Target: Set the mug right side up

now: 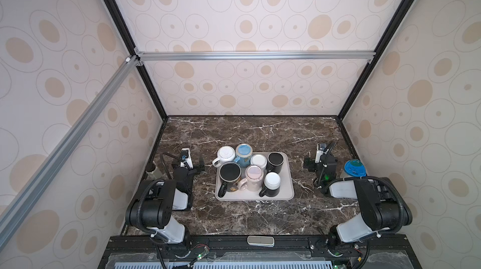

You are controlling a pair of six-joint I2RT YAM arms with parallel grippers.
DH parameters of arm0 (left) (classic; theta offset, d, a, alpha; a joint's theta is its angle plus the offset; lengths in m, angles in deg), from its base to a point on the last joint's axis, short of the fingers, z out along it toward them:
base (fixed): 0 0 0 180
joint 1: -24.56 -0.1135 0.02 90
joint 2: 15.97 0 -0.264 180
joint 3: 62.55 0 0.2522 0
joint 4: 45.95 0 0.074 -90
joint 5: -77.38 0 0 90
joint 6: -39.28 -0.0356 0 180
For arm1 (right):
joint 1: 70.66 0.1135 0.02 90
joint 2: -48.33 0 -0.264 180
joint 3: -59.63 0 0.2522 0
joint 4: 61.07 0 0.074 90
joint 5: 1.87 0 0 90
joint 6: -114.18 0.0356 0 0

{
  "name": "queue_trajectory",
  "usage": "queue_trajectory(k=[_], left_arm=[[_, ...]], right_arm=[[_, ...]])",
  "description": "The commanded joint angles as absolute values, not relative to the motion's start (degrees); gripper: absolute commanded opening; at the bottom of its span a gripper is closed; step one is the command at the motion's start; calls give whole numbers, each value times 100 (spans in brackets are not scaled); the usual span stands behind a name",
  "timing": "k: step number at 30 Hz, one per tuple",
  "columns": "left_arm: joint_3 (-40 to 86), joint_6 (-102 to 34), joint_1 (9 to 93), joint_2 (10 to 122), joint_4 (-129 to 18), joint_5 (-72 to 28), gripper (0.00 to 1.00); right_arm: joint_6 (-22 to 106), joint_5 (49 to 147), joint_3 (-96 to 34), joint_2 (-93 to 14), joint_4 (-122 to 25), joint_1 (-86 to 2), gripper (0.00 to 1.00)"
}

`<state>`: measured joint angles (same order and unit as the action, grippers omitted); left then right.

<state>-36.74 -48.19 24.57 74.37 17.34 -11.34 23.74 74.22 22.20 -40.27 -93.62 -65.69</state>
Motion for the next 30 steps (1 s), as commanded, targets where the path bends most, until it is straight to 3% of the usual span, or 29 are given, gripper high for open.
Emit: queue_trajectory(k=[1,30], left_arm=[[-3572,-4962,2455,7455,1754,-1200,100],[-3570,-4940,2453,7447,1754,-1200,100]], right_arm=[[2401,7411,2244,-3991,-9469,-6566,100],[2430,7549,2201,-4007,-9398,-6625,100]])
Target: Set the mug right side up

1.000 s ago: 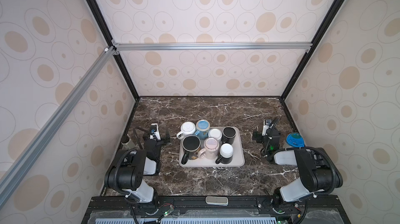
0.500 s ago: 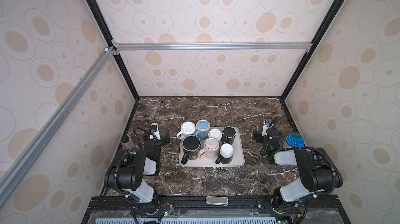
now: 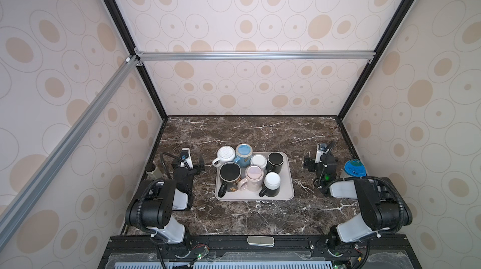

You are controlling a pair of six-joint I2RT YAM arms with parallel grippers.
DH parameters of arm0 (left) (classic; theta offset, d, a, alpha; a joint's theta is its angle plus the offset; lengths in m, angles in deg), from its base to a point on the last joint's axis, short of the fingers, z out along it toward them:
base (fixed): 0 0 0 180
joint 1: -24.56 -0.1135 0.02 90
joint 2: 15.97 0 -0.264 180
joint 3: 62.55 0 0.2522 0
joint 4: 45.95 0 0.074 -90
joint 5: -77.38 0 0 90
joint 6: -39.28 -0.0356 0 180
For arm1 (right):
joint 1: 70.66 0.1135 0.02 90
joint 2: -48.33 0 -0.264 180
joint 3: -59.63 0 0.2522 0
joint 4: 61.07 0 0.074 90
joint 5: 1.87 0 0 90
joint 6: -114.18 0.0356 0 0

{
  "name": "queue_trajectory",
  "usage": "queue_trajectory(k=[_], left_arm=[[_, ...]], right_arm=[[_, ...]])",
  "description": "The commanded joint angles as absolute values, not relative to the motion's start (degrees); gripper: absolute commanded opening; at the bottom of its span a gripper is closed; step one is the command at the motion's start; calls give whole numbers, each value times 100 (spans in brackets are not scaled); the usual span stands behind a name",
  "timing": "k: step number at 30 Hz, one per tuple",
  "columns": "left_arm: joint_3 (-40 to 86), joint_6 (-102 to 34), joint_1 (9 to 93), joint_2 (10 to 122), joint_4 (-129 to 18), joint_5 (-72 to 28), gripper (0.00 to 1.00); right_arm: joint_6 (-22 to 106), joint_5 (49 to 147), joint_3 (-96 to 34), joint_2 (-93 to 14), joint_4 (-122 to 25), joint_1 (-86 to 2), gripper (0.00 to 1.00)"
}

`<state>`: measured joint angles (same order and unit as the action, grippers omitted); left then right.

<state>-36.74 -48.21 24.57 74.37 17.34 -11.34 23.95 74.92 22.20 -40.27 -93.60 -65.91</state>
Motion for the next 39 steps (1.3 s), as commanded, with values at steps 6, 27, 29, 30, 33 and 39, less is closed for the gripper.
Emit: queue_trajectory(k=[6,27,29,30,33,39], left_arm=[[-3566,-4957,2456,7447,1753,-1178,100],[-2299,-3188,2858,4724,-3334,-933,100],[-2196,-3060,2951,4815,-3569,-1256,100],[-2169,-3050,3024,4827,-3642,-1344,100],[-2036,-3071,3237,4841,-3855,-1418,100],[-1803,-3243,3450,5060,-3958,-1687,80]], right_arm=[[2427,7565,2205,-3995,-9405,-6623,100],[3164,8283,-13,-2153,-4081,-5521,100],[3198,8425,-222,-2031,-3654,-5308,100],[3207,8452,-304,-1966,-3456,-5223,100],[3206,8446,-463,-1859,-3074,-4991,98],[3153,8209,-576,-1902,-2744,-4716,96]])
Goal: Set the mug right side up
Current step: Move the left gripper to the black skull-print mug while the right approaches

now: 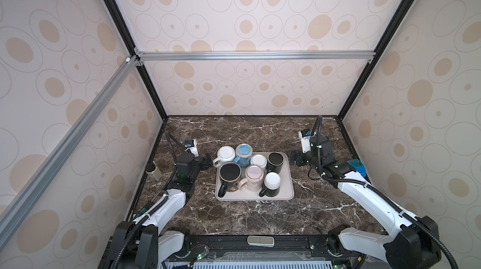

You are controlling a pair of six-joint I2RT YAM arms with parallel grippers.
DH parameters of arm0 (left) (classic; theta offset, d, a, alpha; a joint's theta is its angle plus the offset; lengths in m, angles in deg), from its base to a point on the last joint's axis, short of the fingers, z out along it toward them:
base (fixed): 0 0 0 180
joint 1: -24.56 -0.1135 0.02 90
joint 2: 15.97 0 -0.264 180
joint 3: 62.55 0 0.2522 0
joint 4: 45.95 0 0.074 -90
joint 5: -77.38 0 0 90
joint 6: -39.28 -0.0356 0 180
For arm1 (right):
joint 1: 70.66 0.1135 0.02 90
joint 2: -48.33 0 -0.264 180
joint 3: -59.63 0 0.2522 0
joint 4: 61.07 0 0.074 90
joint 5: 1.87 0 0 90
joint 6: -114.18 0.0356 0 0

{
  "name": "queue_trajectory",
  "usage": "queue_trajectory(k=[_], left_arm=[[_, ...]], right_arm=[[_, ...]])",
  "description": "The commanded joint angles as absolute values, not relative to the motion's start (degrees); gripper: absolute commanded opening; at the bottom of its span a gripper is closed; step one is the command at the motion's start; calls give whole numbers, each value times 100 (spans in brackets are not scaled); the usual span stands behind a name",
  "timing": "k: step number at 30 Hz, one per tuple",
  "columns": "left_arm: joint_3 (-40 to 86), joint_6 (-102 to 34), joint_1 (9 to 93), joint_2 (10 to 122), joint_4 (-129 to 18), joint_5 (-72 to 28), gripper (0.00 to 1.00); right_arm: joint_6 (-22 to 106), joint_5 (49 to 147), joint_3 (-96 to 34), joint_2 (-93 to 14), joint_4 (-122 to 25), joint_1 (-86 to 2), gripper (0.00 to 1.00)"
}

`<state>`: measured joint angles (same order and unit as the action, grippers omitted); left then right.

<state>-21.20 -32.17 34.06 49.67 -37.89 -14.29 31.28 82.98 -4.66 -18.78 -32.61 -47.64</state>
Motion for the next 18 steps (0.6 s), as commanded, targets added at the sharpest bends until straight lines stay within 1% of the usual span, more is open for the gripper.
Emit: queue_trajectory(k=[1,3,10,14,16,18], left_arm=[[-1767,-3266,3458,5125,-3970,-1741,77],[-1709,-3301,3462,5258,-3984,-1838,72],[-1590,-3157,3689,5214,-4321,-1856,68],[-1705,-2812,4039,4627,-4916,-1607,64],[-1696,-2657,4212,4239,-5335,-1490,61],[-1656,-2545,4449,3745,-5904,-1178,61]], right_arm=[[3154,8196,-599,-1930,-2709,-4716,95],[3177,8169,-640,-1996,-2647,-4711,95],[3353,8180,-773,-2019,-2413,-4652,91],[3443,8182,-860,-1887,-2191,-4582,89],[3525,8192,-897,-1803,-2078,-4557,86],[3608,8204,-944,-1727,-1936,-4518,86]])
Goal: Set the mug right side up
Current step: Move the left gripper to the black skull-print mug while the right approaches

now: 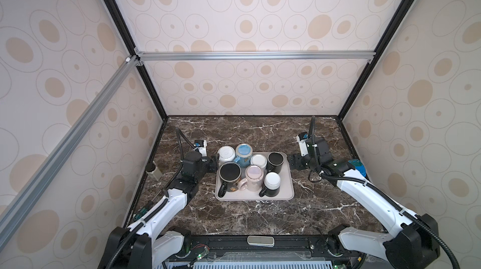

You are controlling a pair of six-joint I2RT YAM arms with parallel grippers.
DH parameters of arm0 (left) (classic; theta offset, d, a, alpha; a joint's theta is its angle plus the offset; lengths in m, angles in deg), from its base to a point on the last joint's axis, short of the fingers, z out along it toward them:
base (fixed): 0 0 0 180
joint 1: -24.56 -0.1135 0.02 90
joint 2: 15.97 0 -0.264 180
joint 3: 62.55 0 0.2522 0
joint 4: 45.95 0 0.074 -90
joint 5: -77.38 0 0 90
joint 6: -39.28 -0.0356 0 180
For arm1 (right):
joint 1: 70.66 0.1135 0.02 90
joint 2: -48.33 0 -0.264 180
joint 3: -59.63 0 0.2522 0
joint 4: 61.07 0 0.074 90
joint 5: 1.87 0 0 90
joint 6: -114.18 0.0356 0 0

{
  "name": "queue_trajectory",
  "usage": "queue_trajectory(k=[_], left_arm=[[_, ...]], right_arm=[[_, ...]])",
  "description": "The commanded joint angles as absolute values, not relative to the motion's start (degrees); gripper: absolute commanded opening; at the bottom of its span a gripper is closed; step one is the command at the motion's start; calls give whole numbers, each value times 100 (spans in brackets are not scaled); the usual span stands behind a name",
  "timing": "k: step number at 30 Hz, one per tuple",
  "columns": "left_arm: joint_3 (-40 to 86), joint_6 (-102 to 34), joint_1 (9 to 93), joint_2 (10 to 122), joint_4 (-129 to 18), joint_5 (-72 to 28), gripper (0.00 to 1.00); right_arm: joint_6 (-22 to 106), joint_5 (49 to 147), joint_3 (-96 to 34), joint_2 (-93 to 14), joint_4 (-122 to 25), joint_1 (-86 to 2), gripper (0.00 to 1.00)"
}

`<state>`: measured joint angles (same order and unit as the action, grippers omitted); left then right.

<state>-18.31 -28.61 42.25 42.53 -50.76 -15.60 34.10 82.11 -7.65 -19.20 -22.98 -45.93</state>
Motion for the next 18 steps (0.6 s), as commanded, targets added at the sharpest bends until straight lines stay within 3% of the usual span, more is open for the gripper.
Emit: queue_trajectory(k=[1,5,10,18], left_arm=[[-1666,-2488,4550,3532,-6155,-1050,61],[-1601,-2176,5350,2778,-7106,-531,63],[-1460,-1878,6329,2571,-8060,-34,72],[-1727,-1369,6956,2636,-8248,109,68]], right_arm=[[3638,8215,-958,-1695,-1889,-4501,85],[3820,8152,-1031,-1567,-1608,-4400,82],[3981,8189,-1090,-1378,-1401,-4246,80],[4151,8113,-1115,-1210,-1204,-4003,77]])
